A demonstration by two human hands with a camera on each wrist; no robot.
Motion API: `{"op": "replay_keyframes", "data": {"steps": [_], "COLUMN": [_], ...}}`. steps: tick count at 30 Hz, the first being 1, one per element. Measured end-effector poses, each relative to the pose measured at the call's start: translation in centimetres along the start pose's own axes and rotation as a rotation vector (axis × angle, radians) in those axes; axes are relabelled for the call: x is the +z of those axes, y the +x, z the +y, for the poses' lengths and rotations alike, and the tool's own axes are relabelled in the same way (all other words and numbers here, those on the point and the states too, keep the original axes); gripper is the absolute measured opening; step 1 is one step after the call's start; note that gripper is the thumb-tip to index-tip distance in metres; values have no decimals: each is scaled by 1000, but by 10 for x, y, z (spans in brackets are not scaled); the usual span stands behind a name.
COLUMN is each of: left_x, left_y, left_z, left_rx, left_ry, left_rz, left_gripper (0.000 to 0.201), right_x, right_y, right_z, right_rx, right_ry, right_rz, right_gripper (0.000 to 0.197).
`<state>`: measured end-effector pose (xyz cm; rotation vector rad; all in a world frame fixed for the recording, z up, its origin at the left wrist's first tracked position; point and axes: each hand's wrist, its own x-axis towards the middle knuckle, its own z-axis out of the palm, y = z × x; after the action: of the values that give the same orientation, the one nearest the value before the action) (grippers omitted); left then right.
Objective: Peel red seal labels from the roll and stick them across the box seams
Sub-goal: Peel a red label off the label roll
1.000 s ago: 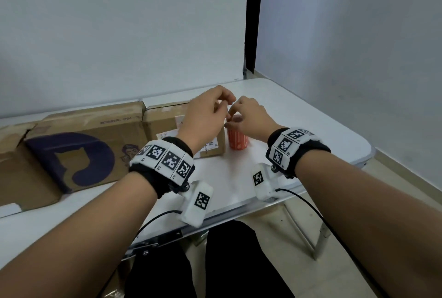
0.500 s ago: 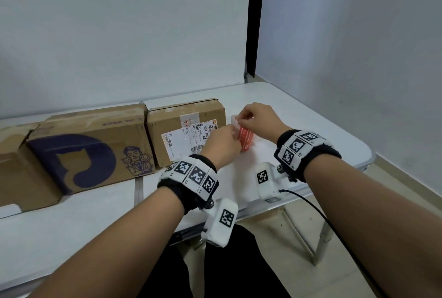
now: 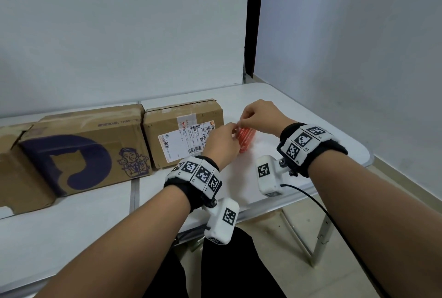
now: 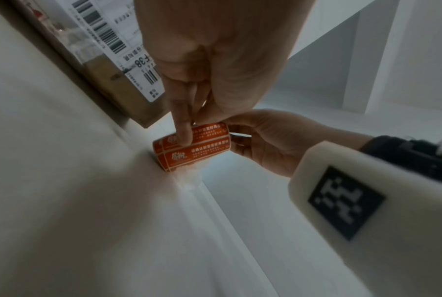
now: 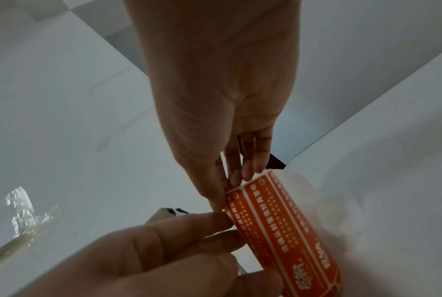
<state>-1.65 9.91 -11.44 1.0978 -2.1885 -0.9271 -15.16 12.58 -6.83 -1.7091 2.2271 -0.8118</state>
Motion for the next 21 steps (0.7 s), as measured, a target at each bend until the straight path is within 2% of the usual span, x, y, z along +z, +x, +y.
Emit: {"op": "replay_keyframes", "data": {"steps": [4, 10, 13, 21], "left_x": [-4, -9, -9, -8], "left_y": [2, 7, 9, 13], "left_z": [3, 4, 3, 5], "left_rx": [78, 206, 253, 286], "left_ry": [45, 124, 129, 114], "left_rz": [74, 179, 205, 228], "left_gripper": [31, 24, 20, 18], "right_x": [-5, -6, -3, 1], "right_y": [-1, 1, 1, -1], "right_z": [-3, -1, 0, 1], "right_rx": [18, 147, 153, 157], "right_ry": [95, 353, 408, 464], "right_rz": [18, 13, 14, 61], "right_gripper": [12, 5, 3, 14]}}
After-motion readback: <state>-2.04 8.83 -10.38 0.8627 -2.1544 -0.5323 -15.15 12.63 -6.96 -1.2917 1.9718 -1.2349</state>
